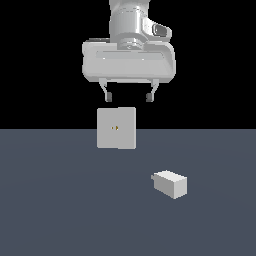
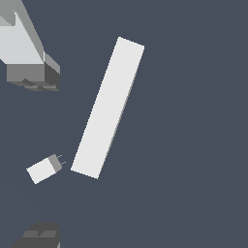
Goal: Plug the charger into the wall socket.
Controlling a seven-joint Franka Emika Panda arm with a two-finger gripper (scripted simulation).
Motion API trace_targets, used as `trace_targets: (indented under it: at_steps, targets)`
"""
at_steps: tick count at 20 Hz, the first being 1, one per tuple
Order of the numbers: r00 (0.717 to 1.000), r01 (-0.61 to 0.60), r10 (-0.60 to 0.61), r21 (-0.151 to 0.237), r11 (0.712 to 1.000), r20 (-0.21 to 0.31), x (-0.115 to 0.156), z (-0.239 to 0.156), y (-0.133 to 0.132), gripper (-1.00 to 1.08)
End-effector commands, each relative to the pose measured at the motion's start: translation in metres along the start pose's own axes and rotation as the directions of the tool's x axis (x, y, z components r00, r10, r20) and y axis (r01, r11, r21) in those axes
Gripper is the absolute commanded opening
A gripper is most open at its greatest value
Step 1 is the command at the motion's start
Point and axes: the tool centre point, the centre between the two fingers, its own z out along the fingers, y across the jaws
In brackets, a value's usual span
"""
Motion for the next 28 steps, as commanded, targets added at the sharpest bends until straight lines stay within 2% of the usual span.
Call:
trace_targets:
  at_steps: [1, 12, 28]
  targets:
    - [1.0, 0.022, -0.022, 0.002, 1.0, -0.005, -0.005, 0.004, 0.002, 1.0]
    - [0.982, 0.186, -0.186, 0.011, 0.982, -0.047, -0.041, 0.037, 0.017, 1.0]
    - [0.906, 0.414, -0.41, 0.015, 0.91, -0.108, -0.083, 0.088, 0.048, 1.0]
